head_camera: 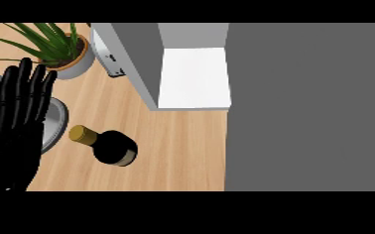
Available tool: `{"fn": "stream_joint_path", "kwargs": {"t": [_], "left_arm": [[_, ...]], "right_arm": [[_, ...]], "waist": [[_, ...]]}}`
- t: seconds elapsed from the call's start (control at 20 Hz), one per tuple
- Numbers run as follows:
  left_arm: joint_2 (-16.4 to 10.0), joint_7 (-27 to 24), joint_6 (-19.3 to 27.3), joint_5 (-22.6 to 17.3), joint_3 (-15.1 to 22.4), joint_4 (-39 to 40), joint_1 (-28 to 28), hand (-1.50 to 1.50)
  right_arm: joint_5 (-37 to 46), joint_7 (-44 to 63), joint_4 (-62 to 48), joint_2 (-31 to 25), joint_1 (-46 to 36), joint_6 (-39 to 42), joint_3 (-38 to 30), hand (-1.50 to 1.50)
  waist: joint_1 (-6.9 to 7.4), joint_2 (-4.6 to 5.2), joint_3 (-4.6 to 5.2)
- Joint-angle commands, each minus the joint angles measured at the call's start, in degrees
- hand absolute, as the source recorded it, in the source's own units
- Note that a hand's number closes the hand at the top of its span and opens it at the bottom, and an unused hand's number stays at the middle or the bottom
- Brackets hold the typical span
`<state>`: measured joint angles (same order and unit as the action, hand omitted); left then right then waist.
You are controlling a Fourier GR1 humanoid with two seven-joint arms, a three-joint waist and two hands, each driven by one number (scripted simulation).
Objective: Pick up the wine, place it into the cabinet and close the cabinet
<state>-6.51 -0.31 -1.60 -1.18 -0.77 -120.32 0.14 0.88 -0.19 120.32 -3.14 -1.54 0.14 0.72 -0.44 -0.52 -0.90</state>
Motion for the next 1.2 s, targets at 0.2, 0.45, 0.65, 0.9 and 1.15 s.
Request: {"fn": "stream_joint_path", "kwargs": {"t": [0.2,0.45,0.65,0.9,1.15], "left_arm": [[-0.16,4.53,-8.64,-5.88,9.17,5.07,-8.06,-1.5],[4.68,18.63,-7.5,-13.11,14.96,6.26,-8.73,-1.5],[6.37,30.28,-0.09,-13.14,19.95,-4.95,-9.81,-1.5],[6.46,39.79,4.24,-12.18,21.71,-15.35,-9.99,-1.5],[6.49,43.54,6.18,-9.2,23.77,-18.16,-10.74,-1.5]], "right_arm": [[0.72,-2.94,3.82,1.42,8.19,0.42,1.92,-1.5],[-8.56,8.8,10.49,-3.2,9.25,10.61,9.6,-1.5],[-10.13,11.74,16.02,-3.65,12.83,10.19,9.92,-1.5],[-13.54,18.48,27.31,-5.34,17.49,9.81,9.32,-1.5],[-14.22,24.37,31.35,-5.7,15.47,7.65,9.35,-1.5]], "waist": [[-1.15,0.56,0.88],[-0.93,0.29,0.86],[0.16,0.3,0.84],[0.15,0.29,0.86],[0.32,0.37,0.89]]}}
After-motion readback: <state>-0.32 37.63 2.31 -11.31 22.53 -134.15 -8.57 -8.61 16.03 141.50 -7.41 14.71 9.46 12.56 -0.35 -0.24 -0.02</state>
